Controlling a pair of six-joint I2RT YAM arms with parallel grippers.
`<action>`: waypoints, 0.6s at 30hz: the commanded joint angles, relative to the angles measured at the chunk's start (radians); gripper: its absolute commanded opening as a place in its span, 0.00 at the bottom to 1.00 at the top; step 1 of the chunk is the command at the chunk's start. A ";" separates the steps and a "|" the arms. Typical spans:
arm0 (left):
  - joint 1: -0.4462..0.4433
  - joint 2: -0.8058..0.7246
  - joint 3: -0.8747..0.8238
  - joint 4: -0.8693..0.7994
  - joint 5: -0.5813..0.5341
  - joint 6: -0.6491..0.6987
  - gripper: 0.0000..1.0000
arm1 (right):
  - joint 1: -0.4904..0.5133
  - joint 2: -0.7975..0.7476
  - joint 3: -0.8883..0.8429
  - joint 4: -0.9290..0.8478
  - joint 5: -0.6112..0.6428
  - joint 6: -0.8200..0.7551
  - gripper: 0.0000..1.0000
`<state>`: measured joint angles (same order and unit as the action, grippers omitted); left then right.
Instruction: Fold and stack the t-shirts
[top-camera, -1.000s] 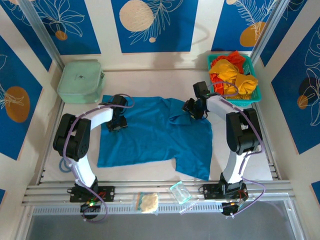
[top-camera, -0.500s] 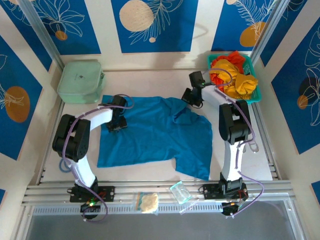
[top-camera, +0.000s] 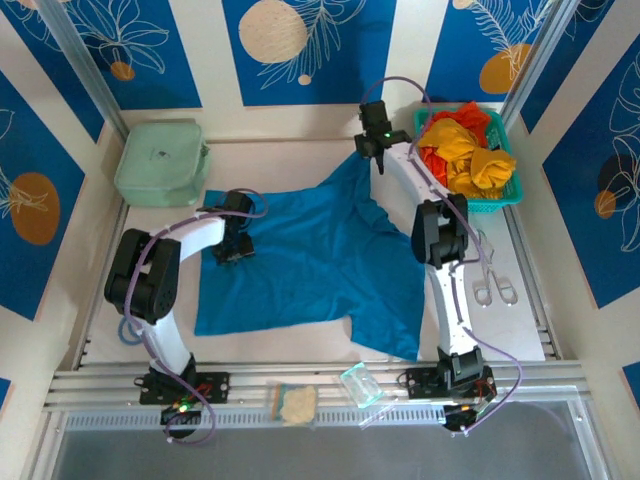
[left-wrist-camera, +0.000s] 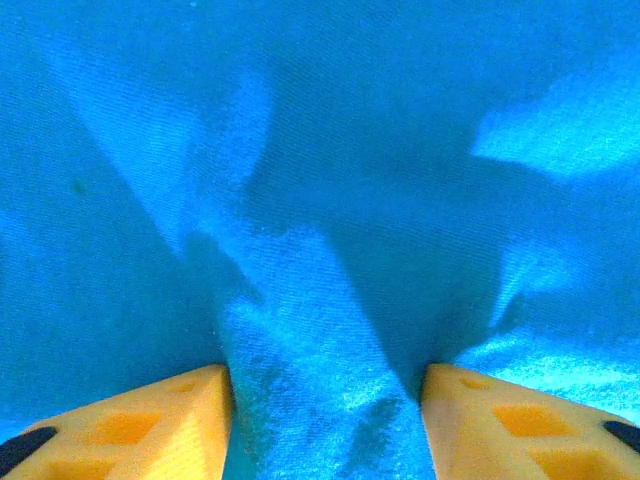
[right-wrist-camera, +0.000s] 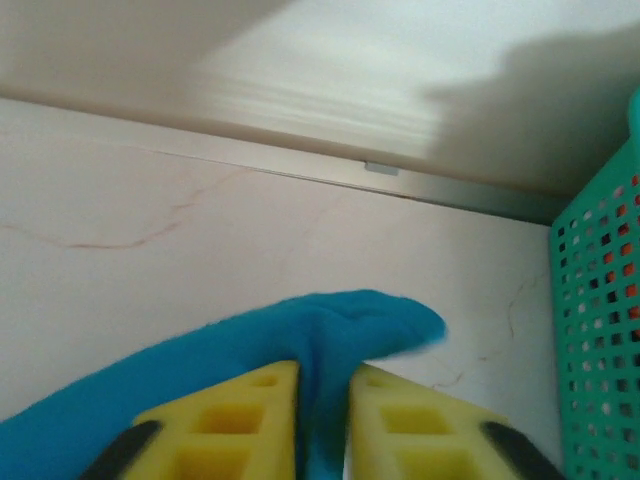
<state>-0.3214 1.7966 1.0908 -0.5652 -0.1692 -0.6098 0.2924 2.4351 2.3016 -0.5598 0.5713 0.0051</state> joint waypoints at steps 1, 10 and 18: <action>-0.008 -0.005 -0.027 -0.067 0.000 0.009 0.59 | -0.013 0.083 0.104 -0.114 0.150 -0.045 0.37; -0.019 -0.051 -0.016 -0.086 -0.002 0.012 0.69 | 0.000 -0.103 -0.055 -0.207 0.047 0.160 0.45; -0.024 -0.087 0.028 -0.127 -0.015 0.036 0.80 | 0.120 -0.353 -0.526 -0.124 -0.090 0.189 0.54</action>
<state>-0.3336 1.7390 1.0897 -0.6434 -0.1692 -0.5922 0.3714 2.0960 1.8435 -0.6991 0.5621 0.1589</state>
